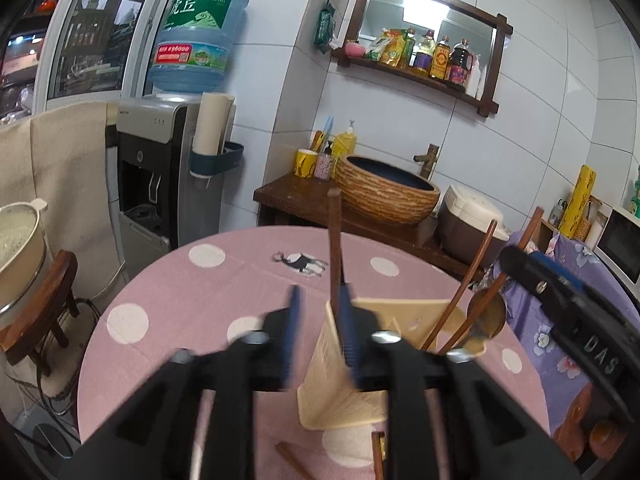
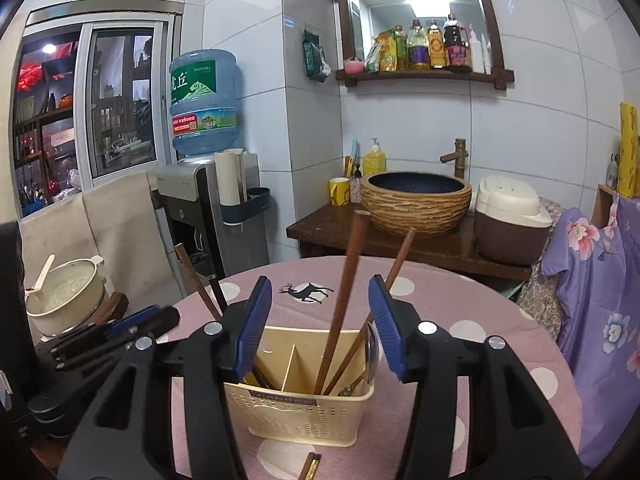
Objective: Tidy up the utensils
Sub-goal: 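Lower the chopsticks into the holder and open both tools, then move both tools back down to the remaining chopsticks on the table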
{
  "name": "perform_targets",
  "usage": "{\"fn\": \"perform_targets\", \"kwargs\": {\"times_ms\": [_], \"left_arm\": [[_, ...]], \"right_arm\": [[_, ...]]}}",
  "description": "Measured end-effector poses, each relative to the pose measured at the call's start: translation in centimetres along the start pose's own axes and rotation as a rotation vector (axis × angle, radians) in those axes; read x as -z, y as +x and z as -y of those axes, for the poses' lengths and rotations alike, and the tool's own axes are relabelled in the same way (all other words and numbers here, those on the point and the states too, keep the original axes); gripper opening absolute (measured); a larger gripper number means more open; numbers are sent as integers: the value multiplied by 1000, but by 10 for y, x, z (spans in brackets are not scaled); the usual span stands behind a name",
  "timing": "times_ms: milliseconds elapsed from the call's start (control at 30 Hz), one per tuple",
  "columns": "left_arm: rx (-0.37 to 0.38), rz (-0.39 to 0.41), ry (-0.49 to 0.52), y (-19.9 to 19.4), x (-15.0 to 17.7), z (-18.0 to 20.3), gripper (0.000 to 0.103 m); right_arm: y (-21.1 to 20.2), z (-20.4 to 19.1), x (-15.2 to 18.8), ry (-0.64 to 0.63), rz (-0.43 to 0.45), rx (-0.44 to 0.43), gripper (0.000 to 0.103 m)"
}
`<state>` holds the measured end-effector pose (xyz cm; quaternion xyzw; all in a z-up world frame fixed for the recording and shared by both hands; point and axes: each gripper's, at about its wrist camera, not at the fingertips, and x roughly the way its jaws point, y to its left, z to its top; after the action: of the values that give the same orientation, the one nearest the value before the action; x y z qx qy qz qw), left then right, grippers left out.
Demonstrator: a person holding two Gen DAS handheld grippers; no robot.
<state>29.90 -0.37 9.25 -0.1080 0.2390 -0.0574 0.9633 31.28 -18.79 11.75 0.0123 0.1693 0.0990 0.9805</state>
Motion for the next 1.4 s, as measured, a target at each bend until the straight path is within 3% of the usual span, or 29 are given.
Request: {"fn": "perform_targets", "kwargs": {"times_ms": [33,100,233,300,567,1100,1400], "left_arm": [[-7,0,-11,-3,5,-4,54],[-15,-3,-29,-6,13,-11,58],[-17,-80,-51,-7,33,-23,69],[-15,-116,-62,-7,42,-27,70],[-29,-198,-32,-13,80,-28,80],[-65,-348,-24,-2,133,-28,78],[-95,-387,-42,-1,152,-36,66]], "right_arm": [[-3,-1,2,-8,6,3,51],[-11,0,7,-14,18,9,51],[-24,2,16,-16,24,23,55],[-31,4,22,-13,26,30,63],[-53,13,53,10,-21,41,63],[-54,16,140,-15,-182,79,64],[-49,26,178,9,-242,106,64]]}}
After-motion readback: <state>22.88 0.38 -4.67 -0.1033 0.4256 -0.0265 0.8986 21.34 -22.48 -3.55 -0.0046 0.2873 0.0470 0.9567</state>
